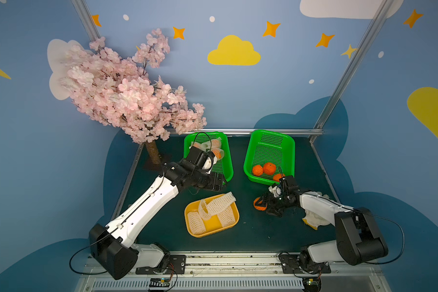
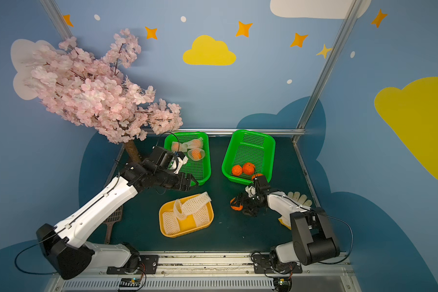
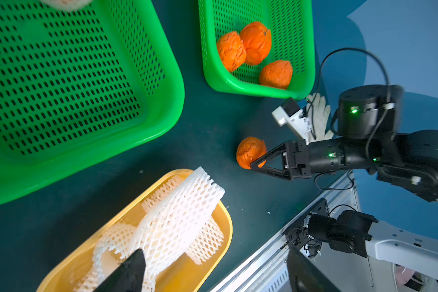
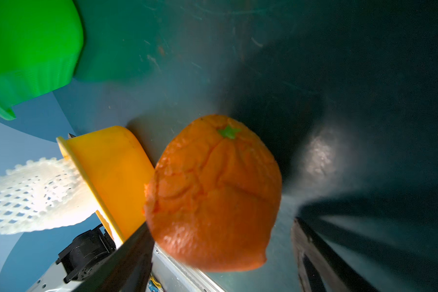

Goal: Remove foam nets from oranges
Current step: Pick up the orange from the center of the board.

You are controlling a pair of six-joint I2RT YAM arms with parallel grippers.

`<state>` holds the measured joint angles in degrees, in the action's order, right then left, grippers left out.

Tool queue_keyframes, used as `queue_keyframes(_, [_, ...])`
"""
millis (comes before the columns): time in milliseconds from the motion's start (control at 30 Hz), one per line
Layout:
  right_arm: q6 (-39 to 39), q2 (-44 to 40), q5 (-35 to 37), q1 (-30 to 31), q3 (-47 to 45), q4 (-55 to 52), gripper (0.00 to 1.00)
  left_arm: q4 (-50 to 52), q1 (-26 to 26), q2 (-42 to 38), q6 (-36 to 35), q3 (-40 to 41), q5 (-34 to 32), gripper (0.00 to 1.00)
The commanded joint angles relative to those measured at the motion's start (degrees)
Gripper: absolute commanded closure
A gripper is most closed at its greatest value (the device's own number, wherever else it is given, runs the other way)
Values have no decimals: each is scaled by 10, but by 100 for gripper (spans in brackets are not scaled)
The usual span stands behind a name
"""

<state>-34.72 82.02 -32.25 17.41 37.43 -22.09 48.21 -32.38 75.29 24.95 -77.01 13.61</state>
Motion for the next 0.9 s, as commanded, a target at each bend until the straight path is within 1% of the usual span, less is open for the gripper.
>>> queue_keyframes(0, [-3,19,8,7,23,22,17,-7,11,-28,2,-3,-22,11])
queue_keyframes(167, [-10,37,26,15,33,35,18,2,31,-67,-6,-4,-33,11])
queue_keyframes(267, [-16,40,36,15,34,48,20,4,42,-88,-17,2,-45,9])
queue_keyframes(433, [-17,41,50,17,32,53,34,14,62,-98,-23,7,-45,9])
queue_keyframes(533, [-15,26,70,18,21,49,39,13,70,-104,-27,13,-45,9])
queue_keyframes(633, [-11,12,71,18,15,49,46,10,77,-104,-31,17,-40,9])
queue_keyframes(700, [-3,3,71,18,14,40,55,8,81,-105,-34,19,-39,9])
queue_keyframes(767, [-3,-5,70,19,15,33,59,3,86,-105,-34,22,-36,9])
queue_keyframes(867, [-3,-27,66,23,-10,24,60,-5,91,-104,-33,26,-31,9])
